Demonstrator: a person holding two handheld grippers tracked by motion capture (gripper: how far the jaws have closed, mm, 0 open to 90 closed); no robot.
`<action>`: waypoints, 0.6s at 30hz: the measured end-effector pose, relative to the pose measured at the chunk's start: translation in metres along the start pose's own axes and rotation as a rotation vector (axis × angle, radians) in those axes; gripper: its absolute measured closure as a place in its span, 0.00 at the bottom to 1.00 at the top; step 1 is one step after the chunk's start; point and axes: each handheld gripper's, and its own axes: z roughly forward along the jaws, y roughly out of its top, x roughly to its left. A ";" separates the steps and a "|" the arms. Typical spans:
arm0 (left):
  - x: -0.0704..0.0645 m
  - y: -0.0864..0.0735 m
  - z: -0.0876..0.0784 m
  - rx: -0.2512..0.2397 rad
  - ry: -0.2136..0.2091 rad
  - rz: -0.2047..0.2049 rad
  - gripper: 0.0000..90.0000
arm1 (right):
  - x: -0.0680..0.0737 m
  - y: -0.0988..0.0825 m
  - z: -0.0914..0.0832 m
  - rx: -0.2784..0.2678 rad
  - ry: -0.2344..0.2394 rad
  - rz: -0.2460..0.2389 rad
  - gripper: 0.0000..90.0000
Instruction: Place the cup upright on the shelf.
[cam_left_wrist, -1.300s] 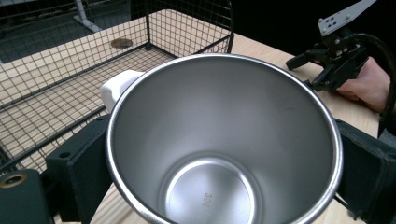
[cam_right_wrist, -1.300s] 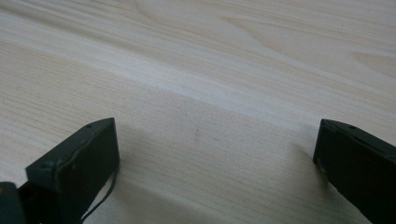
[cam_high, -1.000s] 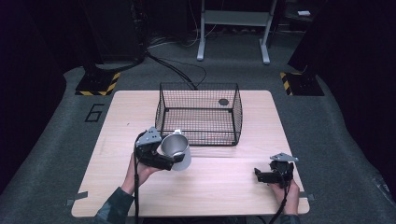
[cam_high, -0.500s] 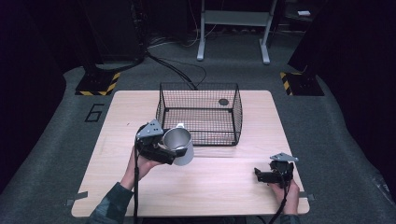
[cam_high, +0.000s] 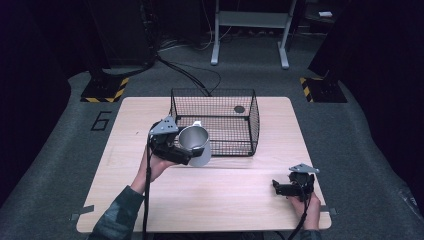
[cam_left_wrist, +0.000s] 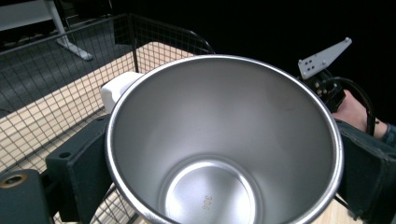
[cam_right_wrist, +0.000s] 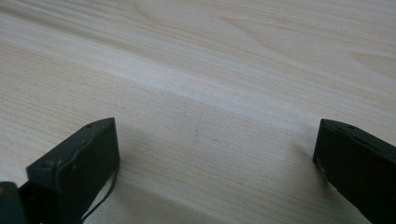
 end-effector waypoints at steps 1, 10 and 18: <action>0.001 0.004 0.002 -0.001 -0.001 0.001 0.08 | 0.000 0.000 0.000 0.000 0.000 0.000 0.00; 0.006 0.022 0.010 -0.004 -0.006 0.018 0.08 | 0.000 0.000 0.000 0.000 0.000 -0.001 0.00; 0.012 0.038 0.017 -0.008 0.006 0.040 0.08 | 0.000 0.000 0.000 0.000 0.000 0.000 0.00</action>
